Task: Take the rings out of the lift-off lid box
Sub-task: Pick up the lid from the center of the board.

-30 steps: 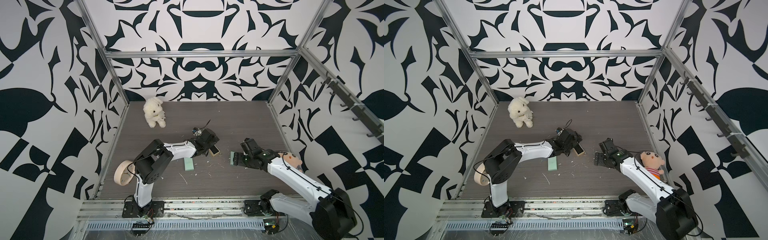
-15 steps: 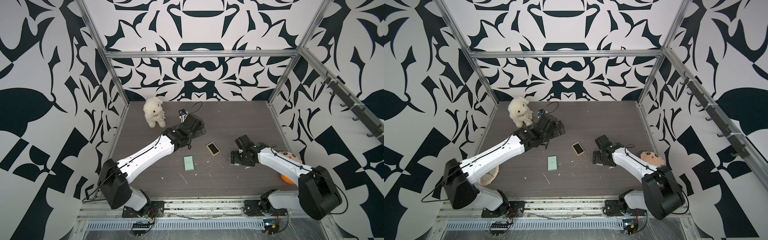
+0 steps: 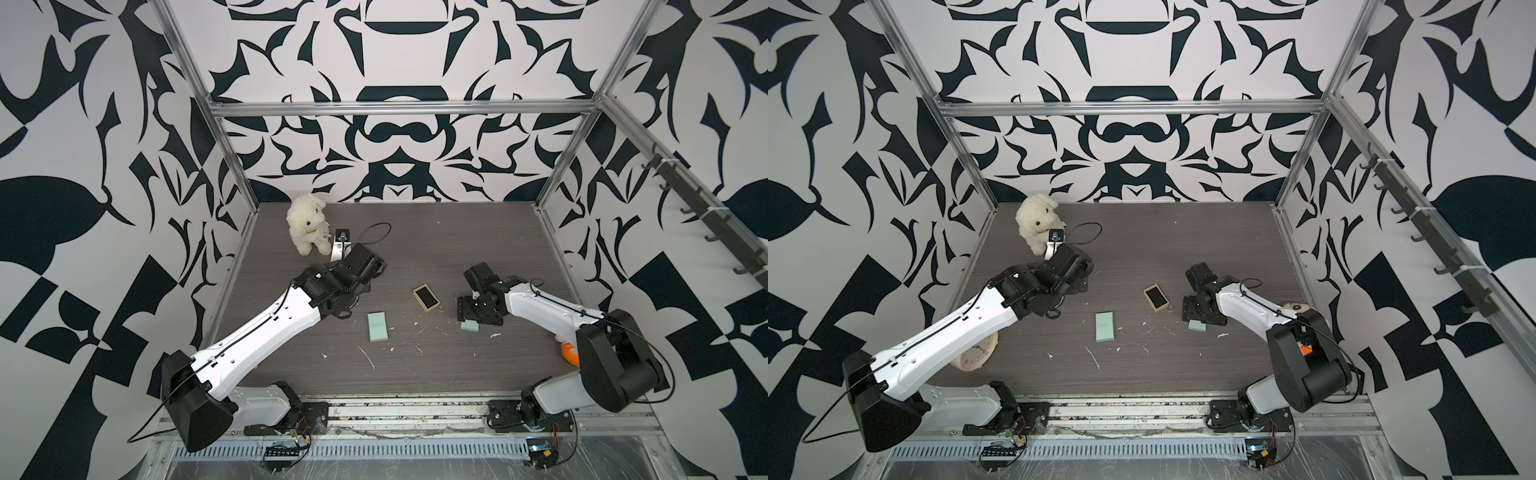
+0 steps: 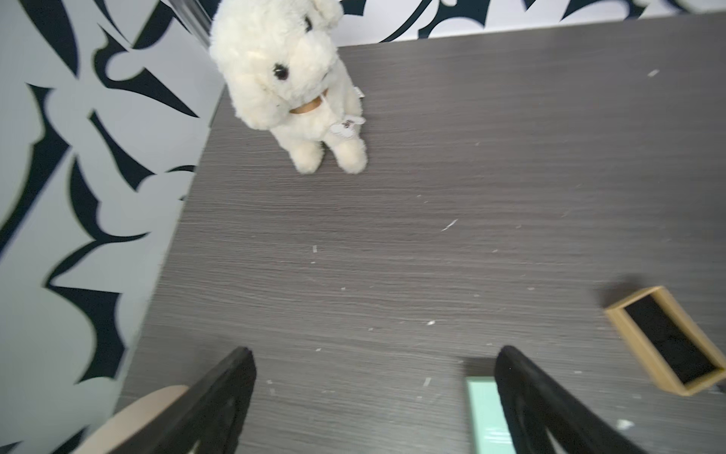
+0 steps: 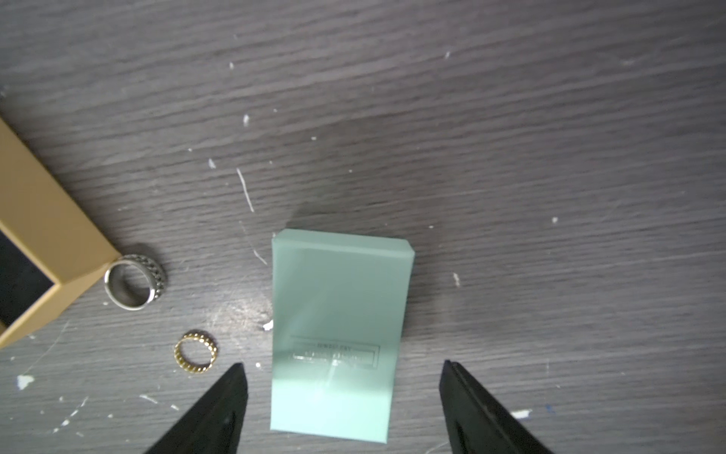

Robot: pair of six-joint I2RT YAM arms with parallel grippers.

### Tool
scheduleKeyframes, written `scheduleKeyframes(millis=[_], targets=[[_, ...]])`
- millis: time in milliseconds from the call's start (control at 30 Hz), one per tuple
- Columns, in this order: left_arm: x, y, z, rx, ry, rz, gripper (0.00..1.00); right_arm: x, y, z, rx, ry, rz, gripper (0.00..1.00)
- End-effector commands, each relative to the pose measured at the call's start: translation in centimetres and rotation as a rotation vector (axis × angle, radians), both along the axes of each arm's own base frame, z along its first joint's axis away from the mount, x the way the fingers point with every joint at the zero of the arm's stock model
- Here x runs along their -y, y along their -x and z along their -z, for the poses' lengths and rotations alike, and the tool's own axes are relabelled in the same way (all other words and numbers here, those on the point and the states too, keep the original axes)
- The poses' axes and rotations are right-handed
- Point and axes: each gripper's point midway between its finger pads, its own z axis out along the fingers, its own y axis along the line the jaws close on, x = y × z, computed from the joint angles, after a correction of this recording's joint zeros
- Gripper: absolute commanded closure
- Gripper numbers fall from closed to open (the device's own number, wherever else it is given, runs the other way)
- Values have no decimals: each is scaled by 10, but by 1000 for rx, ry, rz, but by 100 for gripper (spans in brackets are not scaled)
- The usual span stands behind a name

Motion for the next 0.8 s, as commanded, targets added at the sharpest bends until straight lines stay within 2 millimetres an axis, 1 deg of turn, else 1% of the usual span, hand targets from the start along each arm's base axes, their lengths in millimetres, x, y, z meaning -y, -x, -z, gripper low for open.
scheduleKeyframes(millis=[0,167,300,500,600,667,767], targets=[[-25,6,-6,16,-139,-9,1,2,-12,-11,38,20,6,22],[-31,13,0,-31,-190,9,0,3,-12,-6,20,30,-2,27],[-45,22,5,-40,-236,2,0,4,-11,-5,20,38,-2,28],[-52,27,-1,42,-159,-10,0,3,-10,0,3,39,-3,32],[-60,29,-6,62,-177,-34,1,4,-10,3,-1,45,1,34],[-62,30,-6,68,-178,-38,1,5,-9,4,-3,48,1,35],[-62,31,-6,70,-170,-37,1,5,-9,4,-2,48,2,39]])
